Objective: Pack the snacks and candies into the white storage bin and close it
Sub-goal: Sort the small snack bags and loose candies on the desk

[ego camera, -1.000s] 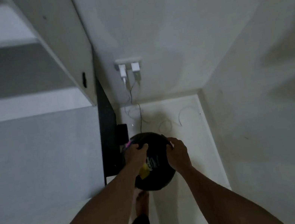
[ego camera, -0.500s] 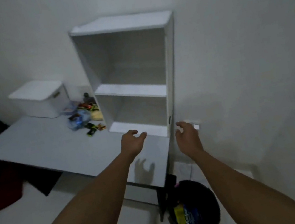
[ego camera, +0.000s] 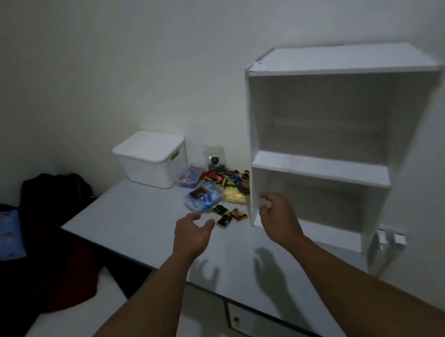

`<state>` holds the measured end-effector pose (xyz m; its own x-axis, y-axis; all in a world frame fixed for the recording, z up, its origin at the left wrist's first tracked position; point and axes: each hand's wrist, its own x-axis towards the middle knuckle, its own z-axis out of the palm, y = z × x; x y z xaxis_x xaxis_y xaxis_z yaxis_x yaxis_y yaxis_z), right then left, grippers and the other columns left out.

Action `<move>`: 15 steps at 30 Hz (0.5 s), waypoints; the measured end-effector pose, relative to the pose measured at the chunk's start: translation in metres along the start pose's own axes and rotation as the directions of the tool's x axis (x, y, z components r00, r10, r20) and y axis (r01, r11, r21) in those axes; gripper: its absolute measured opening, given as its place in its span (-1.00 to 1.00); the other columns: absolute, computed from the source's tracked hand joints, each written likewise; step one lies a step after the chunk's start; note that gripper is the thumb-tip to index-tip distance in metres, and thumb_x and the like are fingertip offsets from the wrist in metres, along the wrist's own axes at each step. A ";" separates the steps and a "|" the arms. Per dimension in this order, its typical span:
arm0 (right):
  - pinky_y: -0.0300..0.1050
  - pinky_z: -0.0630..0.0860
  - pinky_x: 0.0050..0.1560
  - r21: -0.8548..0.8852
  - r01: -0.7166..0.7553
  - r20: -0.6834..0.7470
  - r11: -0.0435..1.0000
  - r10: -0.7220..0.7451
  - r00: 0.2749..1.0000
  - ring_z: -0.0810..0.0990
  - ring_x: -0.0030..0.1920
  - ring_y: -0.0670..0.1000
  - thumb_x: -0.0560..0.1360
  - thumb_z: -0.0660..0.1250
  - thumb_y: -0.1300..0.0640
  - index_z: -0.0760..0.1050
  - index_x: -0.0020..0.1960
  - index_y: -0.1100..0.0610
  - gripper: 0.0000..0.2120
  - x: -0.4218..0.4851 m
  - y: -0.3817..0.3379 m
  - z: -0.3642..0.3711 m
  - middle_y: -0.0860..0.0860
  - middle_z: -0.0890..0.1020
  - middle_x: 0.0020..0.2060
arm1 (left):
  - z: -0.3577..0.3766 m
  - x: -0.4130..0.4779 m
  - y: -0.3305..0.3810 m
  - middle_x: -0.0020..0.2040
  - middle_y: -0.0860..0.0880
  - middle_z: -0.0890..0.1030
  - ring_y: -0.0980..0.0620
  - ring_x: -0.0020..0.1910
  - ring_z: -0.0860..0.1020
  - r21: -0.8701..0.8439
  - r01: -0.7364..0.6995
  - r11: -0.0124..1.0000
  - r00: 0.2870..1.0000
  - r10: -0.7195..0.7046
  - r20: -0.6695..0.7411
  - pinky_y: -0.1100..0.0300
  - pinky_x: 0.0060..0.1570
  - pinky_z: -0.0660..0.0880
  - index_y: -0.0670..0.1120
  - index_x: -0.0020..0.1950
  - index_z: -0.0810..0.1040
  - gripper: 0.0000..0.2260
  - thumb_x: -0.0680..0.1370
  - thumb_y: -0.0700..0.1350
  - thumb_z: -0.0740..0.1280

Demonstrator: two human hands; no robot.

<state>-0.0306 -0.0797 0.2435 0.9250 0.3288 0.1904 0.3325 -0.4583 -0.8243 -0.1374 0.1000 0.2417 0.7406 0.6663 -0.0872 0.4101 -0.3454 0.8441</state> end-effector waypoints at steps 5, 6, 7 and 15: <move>-0.22 0.36 0.13 0.034 -0.075 0.023 0.997 0.074 0.997 0.51 0.19 0.04 0.62 0.21 0.21 0.46 0.35 0.16 -0.69 0.025 -0.019 0.083 0.12 0.50 0.28 | -0.043 0.061 -0.038 0.38 -0.18 0.46 -0.12 0.29 0.49 0.017 0.016 1.000 1.000 -0.016 0.008 0.19 0.13 0.35 -0.18 0.36 0.48 -0.53 0.53 0.03 0.42; -0.23 0.35 0.12 0.033 -0.087 0.027 0.996 0.087 0.996 0.51 0.19 0.04 0.62 0.20 0.21 0.46 0.35 0.15 -0.69 0.029 -0.019 0.098 0.11 0.51 0.27 | -0.047 0.071 -0.043 0.38 -0.18 0.46 -0.12 0.28 0.50 0.017 0.021 1.000 1.000 -0.021 0.017 0.21 0.10 0.33 -0.18 0.36 0.48 -0.53 0.53 0.03 0.41; -0.22 0.36 0.12 0.032 -0.096 0.037 0.995 0.095 0.995 0.52 0.20 0.06 0.62 0.20 0.20 0.47 0.34 0.15 -0.69 0.034 -0.018 0.112 0.10 0.52 0.25 | -0.049 0.082 -0.049 0.39 -0.17 0.45 -0.12 0.29 0.49 0.015 0.027 1.000 0.999 -0.027 0.030 0.21 0.10 0.33 -0.17 0.36 0.48 -0.53 0.53 0.03 0.41; -0.11 0.44 0.17 0.001 -0.236 0.162 0.972 0.233 0.959 0.53 0.23 0.09 0.61 0.19 0.18 0.46 0.35 0.12 -0.68 0.097 0.019 0.206 0.12 0.54 0.25 | -0.026 0.185 -0.087 0.34 -0.15 0.52 -0.11 0.26 0.53 0.062 0.089 0.994 0.987 -0.096 0.128 0.14 0.22 0.40 -0.16 0.35 0.50 -0.51 0.51 0.07 0.43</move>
<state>0.0276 0.1141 0.1364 0.9347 0.3422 -0.0959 0.1043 -0.5221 -0.8465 -0.0504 0.2703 0.1659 0.7597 0.6063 -0.2351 0.5066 -0.3252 0.7985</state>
